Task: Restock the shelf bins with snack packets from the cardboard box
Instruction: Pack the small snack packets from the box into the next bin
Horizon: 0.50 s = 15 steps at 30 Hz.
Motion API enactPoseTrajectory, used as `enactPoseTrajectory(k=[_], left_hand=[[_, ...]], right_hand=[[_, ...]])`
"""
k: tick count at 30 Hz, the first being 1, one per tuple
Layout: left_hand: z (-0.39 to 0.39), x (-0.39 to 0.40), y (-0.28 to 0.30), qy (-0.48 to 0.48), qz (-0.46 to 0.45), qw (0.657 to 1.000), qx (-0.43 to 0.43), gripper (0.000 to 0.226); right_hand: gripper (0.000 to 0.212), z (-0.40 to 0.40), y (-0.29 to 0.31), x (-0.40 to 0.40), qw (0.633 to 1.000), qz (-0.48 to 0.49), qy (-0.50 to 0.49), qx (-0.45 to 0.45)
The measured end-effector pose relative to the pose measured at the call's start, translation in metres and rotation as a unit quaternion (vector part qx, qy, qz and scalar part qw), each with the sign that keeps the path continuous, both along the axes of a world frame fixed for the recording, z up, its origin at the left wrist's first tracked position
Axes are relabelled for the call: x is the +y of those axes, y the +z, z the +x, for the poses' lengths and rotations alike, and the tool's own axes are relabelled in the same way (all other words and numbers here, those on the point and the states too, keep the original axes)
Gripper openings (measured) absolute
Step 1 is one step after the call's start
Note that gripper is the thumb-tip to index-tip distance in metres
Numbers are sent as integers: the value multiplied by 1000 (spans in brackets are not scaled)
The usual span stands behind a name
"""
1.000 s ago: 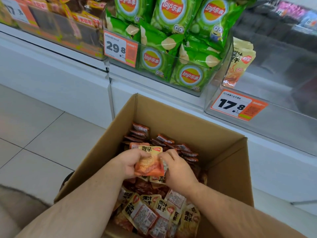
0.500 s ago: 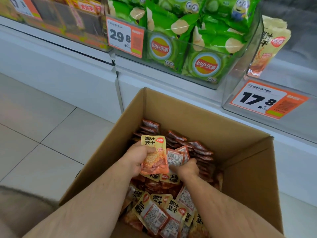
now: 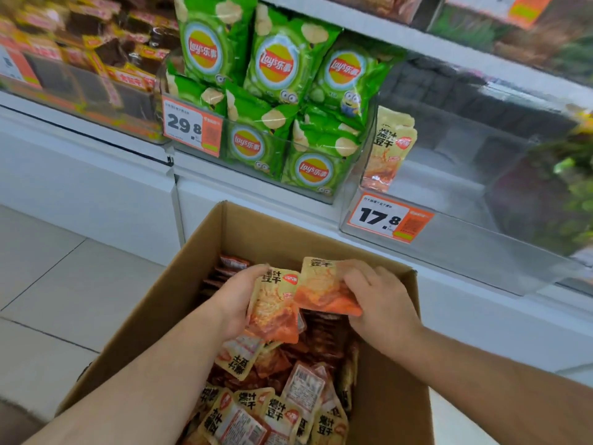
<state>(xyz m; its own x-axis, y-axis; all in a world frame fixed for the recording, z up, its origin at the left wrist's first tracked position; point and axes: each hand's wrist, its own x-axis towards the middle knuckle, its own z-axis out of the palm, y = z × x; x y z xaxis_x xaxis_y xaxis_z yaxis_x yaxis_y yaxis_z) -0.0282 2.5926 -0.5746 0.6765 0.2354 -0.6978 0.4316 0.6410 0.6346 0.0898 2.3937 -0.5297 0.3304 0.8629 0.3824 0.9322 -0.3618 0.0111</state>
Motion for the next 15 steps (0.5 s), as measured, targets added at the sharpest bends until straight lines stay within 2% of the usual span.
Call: enactPoseTrajectory(k=[5,7,9,10,13,14,15], left_hand=[[10,-35,46,-90,-24,992,-87,60],[10,-46,58,-97,-5,988,-120,51],[9,-53,62,-85,54,983,-155,31],[9,-55,64,-78,82,980,-165,26],[7,-53,70,-50,121,974,-187,20],[8,-51,71,-45,130,971,-194,21],[9,-50,74,-45,141,968,-201,23]], right_hand=[[59,-14,13,-17,996,64,50,-21],[68,-17,12,-19,998,36,37,-26],[72,-21,11,-16,999,25,16,-22],[70,-23,12,-14,999,31,16,-18],[41,-27,30,-11,995,96,16,-24],[44,-27,39,-11,992,128,-6,-3],[48,-27,50,-12,984,161,-42,56]])
